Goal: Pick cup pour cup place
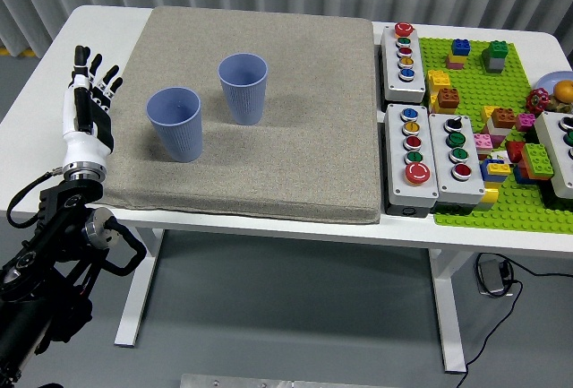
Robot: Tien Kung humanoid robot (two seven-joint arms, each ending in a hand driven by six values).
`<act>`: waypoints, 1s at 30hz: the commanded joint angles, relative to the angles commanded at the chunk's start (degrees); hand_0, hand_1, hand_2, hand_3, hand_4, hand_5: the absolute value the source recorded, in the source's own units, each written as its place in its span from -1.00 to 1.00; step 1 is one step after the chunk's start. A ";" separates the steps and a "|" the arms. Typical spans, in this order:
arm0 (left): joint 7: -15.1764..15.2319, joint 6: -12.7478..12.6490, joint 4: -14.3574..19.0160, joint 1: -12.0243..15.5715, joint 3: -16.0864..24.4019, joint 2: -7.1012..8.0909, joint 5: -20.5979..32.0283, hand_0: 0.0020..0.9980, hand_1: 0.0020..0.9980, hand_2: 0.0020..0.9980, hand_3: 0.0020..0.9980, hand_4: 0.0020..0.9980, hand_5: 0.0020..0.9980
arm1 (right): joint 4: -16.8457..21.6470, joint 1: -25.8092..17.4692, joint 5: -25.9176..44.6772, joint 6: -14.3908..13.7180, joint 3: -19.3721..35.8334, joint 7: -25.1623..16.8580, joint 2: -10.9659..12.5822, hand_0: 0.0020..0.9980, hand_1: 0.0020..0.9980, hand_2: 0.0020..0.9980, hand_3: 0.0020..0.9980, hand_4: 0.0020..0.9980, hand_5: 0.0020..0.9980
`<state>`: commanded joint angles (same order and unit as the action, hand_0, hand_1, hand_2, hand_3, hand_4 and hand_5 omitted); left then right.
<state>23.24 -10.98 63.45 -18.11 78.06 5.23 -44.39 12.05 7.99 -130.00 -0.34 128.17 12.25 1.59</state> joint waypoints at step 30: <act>1.96 -0.58 3.25 0.13 3.62 -0.46 -1.59 0.76 0.72 0.96 0.95 0.50 1.00 | -0.10 0.47 0.00 -0.08 -0.33 0.05 -0.04 0.38 0.31 0.17 0.16 -1.00 -0.67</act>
<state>25.20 -11.56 66.69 -17.98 81.67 4.77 -45.98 11.95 8.46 -130.00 -0.42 127.84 12.30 1.55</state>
